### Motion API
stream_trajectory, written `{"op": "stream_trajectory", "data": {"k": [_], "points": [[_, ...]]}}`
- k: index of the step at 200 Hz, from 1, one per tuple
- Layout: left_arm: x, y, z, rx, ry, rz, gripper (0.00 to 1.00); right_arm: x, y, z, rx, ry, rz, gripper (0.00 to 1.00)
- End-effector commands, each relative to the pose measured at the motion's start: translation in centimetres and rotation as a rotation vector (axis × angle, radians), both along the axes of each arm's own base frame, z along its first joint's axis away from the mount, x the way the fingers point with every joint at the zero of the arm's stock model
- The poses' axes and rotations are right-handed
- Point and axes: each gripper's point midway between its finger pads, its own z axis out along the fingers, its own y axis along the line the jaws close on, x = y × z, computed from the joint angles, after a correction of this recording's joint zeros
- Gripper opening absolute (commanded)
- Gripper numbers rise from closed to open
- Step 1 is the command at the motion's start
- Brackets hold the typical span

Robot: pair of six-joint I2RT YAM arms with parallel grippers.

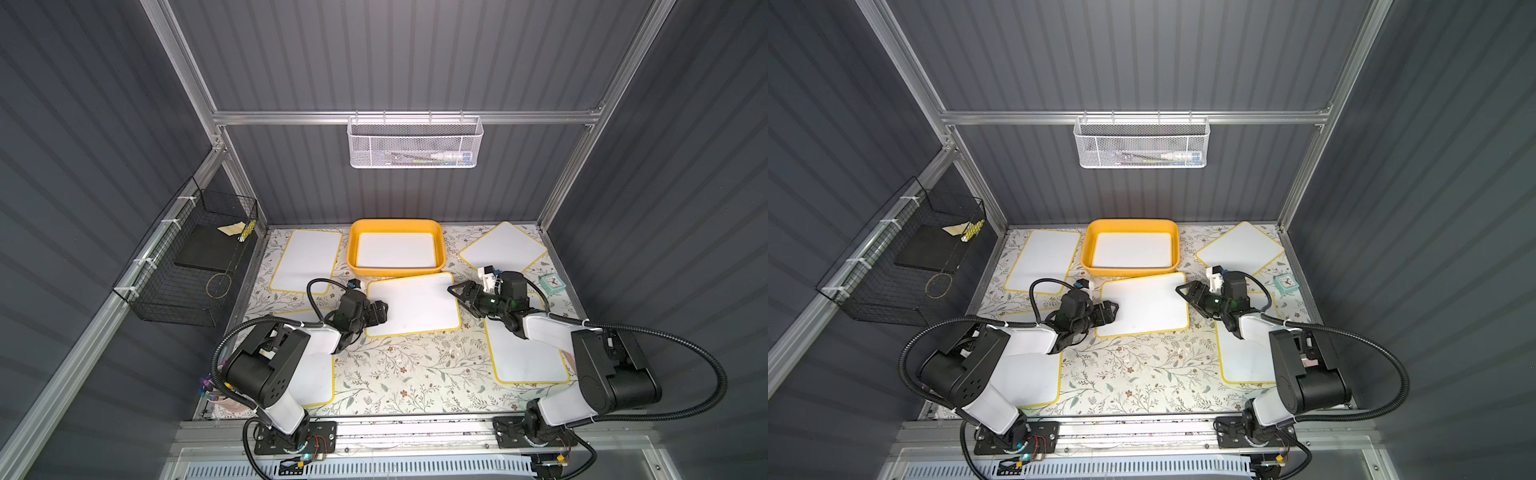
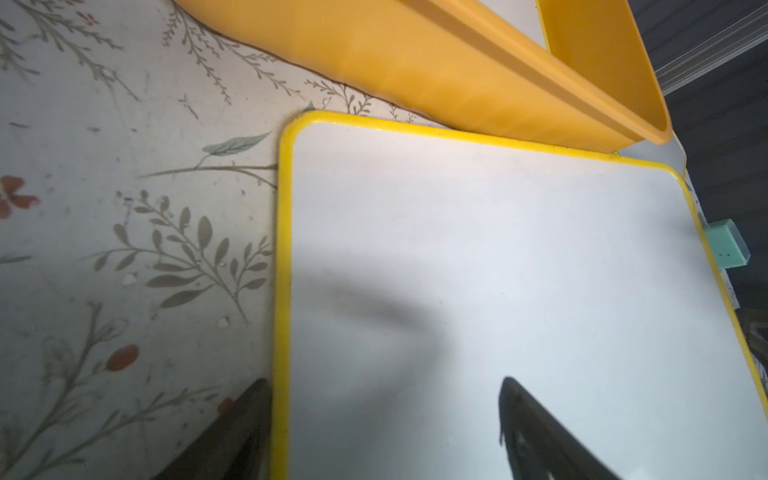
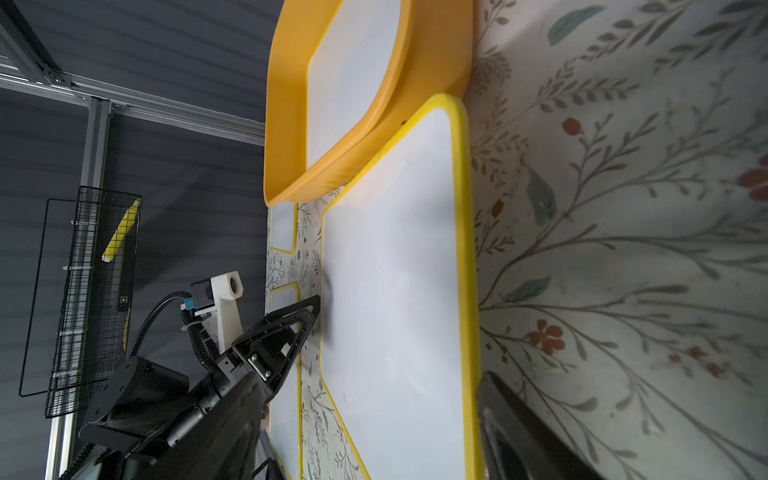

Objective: Put the whiteboard into the storage box
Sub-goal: Pick up the whiteboard at the center of the board.

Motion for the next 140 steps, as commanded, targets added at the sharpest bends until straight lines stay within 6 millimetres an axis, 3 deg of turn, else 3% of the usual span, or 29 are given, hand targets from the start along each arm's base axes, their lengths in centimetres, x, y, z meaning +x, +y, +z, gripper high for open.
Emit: {"op": "stream_trajectory", "data": {"k": [1,140], "points": [[-11.9,-1.1,-8.0,-0.008,0.531,-0.177,0.85,-4.5,4.9,1.8,0.163,0.039,0.283,0.80],[-12.6,-2.4,-7.4,-0.076,0.546,-0.193,0.85,-4.1,4.8,0.8,0.216,0.060,0.224,0.80]]}}
